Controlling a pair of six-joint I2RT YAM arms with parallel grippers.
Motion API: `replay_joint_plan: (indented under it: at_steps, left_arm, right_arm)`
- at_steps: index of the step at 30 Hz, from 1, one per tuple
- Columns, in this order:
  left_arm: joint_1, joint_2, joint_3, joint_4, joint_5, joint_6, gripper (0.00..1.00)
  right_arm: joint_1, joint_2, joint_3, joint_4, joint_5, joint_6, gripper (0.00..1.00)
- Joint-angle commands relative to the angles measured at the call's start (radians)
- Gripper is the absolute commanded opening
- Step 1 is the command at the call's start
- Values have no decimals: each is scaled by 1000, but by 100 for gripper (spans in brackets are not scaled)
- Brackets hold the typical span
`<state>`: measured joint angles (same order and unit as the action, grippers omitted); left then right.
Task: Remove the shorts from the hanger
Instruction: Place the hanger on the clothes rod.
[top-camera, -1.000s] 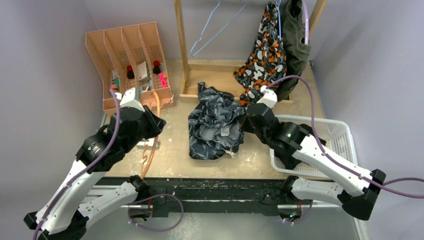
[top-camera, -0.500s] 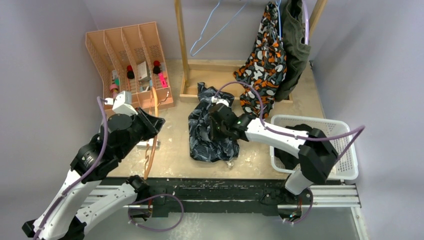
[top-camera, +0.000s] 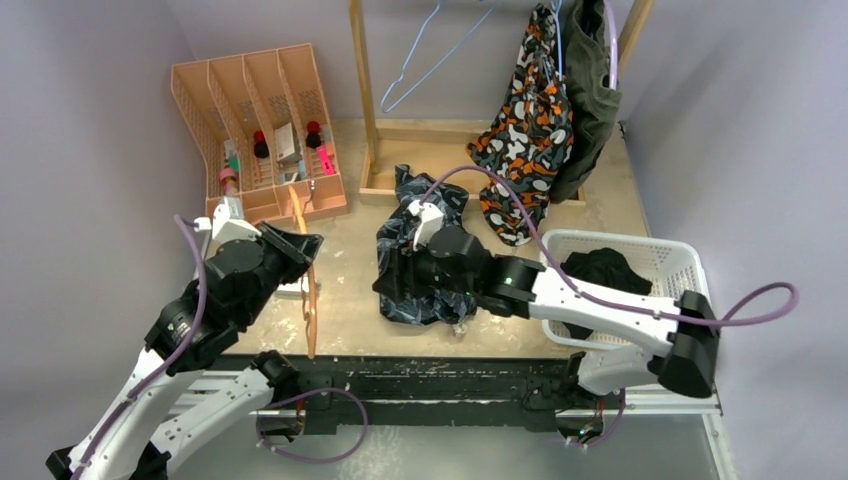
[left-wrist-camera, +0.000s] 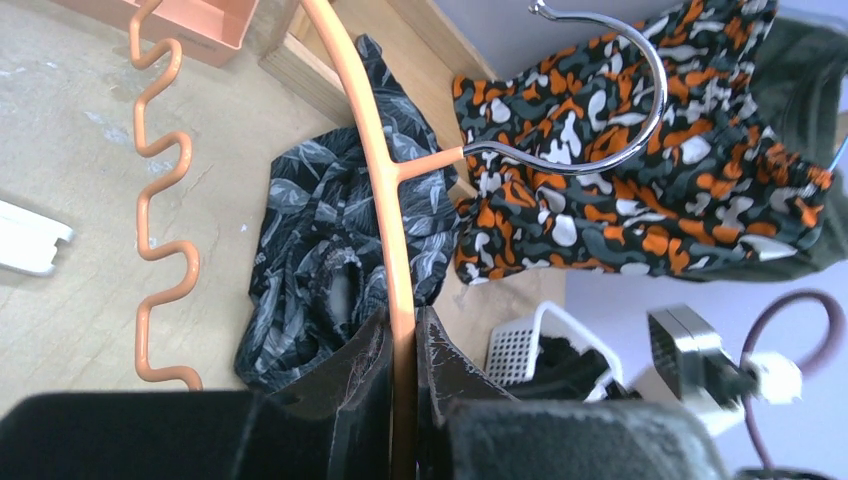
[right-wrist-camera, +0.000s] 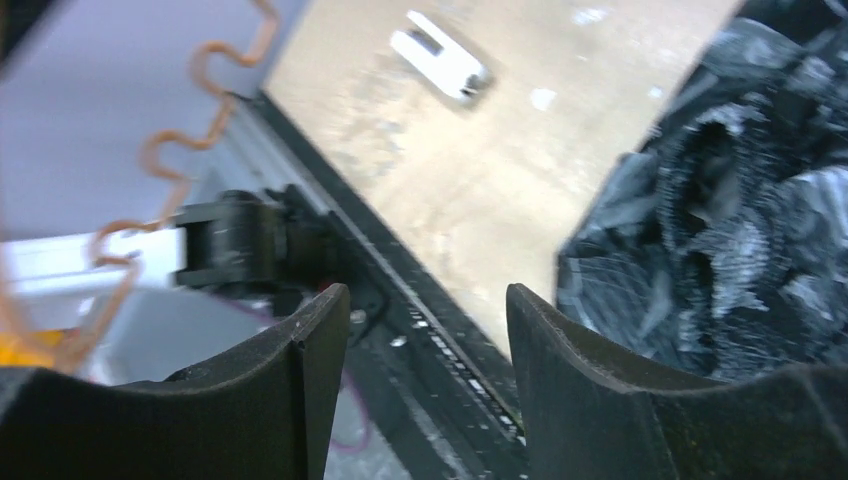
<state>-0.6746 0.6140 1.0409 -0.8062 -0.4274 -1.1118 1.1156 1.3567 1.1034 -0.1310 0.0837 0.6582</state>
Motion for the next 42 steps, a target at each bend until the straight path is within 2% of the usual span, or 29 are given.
replay_joint_plan:
  at_steps: [1,4,7,10,13,19,24,32,34,42]
  left_arm:
    - [3,-36,-22,107,-93,-111,0]
    - [4,-15,-5,77,-114,-133,0]
    - [3,21,24,57,-126,-142,0]
    - [3,33,27,55,-142,-161,0]
    - [3,30,27,40,-162,-189,0]
    - [4,30,31,-18,-191,-216,0]
    - [3,54,46,-37,-181,-213,0]
    - [4,55,50,-49,-193,-236,0]
    - [3,54,50,-59,-207,-250,0]
    - [4,56,45,-83,-229,-300,0]
  right_arm:
    - [6,-126,-86,233,-106,56,62]
    - [6,-186,-127,327,-132,84,63]
    - [9,-189,-145,308,-140,80,64]
    - [24,-167,-84,275,-165,44,65]
    - [37,-140,-65,277,-165,43,73]
    - [122,-75,18,269,-99,30,75]
    - [234,2,137,176,36,-39,74]
    - [281,73,221,77,116,-37,73]
    - [282,91,217,84,156,-12,71]
    - [289,166,245,173,124,5,62]
